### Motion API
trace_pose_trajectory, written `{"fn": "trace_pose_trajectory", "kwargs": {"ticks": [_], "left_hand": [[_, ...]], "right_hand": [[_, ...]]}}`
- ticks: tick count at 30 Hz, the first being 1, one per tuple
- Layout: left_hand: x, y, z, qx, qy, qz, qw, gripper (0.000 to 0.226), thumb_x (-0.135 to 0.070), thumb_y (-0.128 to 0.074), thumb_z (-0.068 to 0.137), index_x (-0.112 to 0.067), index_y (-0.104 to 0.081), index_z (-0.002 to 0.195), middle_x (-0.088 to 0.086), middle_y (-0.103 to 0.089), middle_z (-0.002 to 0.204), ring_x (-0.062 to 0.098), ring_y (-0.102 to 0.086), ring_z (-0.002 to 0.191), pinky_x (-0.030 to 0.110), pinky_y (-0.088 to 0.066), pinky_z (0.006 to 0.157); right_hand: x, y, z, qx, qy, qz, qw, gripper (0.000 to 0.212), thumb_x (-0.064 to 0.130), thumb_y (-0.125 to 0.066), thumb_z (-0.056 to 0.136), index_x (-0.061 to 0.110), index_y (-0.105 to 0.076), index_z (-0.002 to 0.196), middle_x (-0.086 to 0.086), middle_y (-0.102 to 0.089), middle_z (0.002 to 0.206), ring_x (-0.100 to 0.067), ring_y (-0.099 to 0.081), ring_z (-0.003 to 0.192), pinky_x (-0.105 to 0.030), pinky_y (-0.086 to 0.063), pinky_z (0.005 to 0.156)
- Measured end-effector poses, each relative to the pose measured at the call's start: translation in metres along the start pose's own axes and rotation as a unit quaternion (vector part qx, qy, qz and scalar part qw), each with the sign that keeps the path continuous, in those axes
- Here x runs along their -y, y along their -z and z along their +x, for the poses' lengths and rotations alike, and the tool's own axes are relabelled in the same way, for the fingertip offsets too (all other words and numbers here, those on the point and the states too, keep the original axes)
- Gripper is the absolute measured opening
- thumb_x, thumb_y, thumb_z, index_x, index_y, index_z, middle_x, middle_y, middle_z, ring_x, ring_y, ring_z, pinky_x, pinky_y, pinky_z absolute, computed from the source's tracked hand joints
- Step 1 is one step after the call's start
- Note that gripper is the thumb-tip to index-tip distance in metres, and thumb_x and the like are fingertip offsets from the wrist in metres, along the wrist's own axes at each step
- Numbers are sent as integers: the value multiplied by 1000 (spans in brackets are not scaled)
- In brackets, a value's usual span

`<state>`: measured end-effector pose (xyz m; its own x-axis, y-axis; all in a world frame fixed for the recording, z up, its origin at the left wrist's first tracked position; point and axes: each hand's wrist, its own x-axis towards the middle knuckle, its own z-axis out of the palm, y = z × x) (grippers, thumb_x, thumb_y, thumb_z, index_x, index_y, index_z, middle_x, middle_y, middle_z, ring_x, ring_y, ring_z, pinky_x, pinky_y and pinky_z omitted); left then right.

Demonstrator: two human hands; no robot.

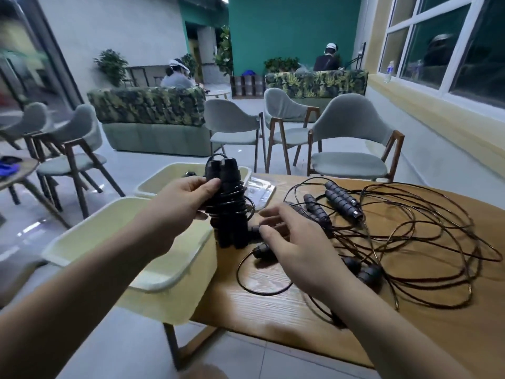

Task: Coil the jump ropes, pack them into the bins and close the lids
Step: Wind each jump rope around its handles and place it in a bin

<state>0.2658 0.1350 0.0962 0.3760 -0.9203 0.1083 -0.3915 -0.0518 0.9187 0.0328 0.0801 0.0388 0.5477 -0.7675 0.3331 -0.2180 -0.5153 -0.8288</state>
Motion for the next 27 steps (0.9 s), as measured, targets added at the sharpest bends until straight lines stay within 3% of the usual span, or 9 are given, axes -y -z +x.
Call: {"fn": "trace_pose_trajectory", "kwargs": {"ticks": [4,6,10,15,19,23,27], "left_hand": [[9,44,10,-20,29,21,999,27,-39,-59,107,-14,-70,106,3,-75,95,18,-64,89,33,-46,73],[16,63,15,-18,47,17,999,26,-38,-61,105,-13,-69,106,6,-72,97,19,-61,90,31,-45,71],[36,92,23,-29,71,61,995,27,-39,-66,103,-12,-70,103,9,-72,96,21,-62,90,32,-46,71],[66,100,26,44,127,180,974,37,-42,-72,100,-4,-74,101,8,-69,85,22,-59,80,32,-46,67],[86,90,26,114,161,278,940,36,-45,-77,95,-10,-76,98,13,-73,87,22,-62,75,34,-52,70],[96,75,32,158,166,340,912,40,-46,-77,95,-7,-77,96,9,-68,81,20,-64,65,27,-53,60],[98,62,38,186,160,393,886,43,-48,-73,96,-5,-75,94,10,-71,79,20,-68,62,27,-50,62]], "right_hand": [[8,-27,25,30,50,-82,995,30,32,-61,108,26,-64,137,12,-65,130,-5,-64,116,-36,-58,99],[11,-39,34,59,83,-133,986,38,36,-60,108,29,-60,145,15,-60,141,-5,-56,128,-28,-48,109],[12,-61,45,111,95,-158,977,43,48,-57,108,35,-58,149,15,-55,147,-5,-48,138,-27,-38,115],[6,-75,49,134,81,-179,971,46,59,-56,105,33,-66,141,14,-48,154,-7,-43,141,-30,-36,116],[2,-81,50,146,61,-155,975,49,63,-54,103,35,-65,142,20,-42,158,-4,-37,146,-32,-33,120],[-1,-82,52,153,56,-146,976,51,63,-53,104,36,-61,146,24,-40,160,1,-33,147,-30,-30,121],[-1,-83,54,164,48,-149,974,49,61,-52,105,37,-58,148,27,-37,162,3,-31,148,-29,-28,121]]}}
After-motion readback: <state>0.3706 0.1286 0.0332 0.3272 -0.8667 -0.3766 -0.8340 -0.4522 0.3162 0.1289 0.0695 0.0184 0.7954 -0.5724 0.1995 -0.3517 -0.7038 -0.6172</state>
